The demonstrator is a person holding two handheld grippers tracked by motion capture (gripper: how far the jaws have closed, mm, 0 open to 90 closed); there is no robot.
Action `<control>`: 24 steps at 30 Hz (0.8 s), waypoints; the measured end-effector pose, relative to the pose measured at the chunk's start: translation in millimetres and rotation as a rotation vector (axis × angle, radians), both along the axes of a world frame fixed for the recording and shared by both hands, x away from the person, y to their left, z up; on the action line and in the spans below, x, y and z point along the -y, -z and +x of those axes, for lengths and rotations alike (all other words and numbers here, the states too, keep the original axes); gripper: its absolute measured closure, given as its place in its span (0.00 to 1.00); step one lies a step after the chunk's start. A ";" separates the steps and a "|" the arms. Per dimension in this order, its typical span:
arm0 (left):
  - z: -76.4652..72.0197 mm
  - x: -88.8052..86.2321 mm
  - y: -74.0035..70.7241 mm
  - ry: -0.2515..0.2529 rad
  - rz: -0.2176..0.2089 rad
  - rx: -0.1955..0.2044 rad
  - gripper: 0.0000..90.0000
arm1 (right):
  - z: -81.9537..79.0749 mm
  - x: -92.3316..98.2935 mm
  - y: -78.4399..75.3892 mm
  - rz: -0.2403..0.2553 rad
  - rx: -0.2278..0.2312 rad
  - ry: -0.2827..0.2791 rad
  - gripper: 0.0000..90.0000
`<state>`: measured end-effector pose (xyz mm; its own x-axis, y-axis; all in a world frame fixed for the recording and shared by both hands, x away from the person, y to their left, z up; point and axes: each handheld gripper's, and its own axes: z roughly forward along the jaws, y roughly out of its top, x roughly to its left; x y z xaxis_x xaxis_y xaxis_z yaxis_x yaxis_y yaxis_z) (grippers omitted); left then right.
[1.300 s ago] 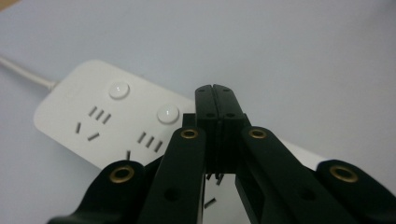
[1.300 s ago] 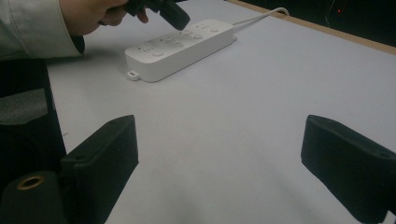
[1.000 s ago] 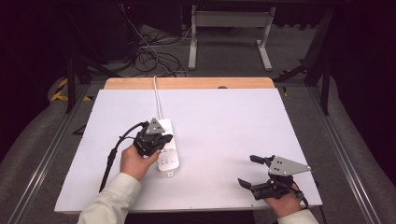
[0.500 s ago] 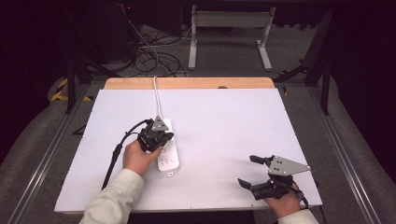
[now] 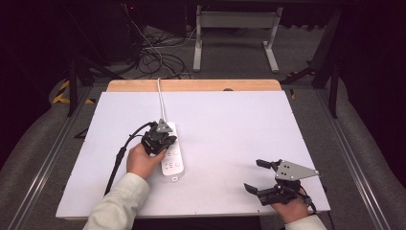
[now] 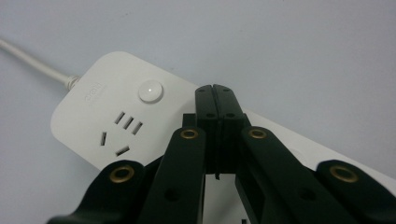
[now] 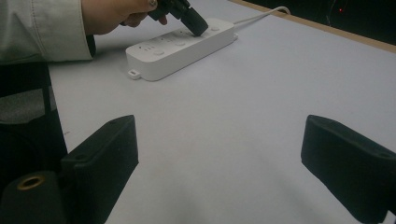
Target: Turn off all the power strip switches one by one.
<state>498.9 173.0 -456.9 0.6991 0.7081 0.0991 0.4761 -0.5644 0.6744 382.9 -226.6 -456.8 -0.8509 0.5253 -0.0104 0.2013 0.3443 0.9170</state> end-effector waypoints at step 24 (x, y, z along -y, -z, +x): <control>-2.7 3.7 1.7 0.008 0.003 0.020 1.00 | -0.6 0.1 -0.2 -0.004 0.002 0.000 0.13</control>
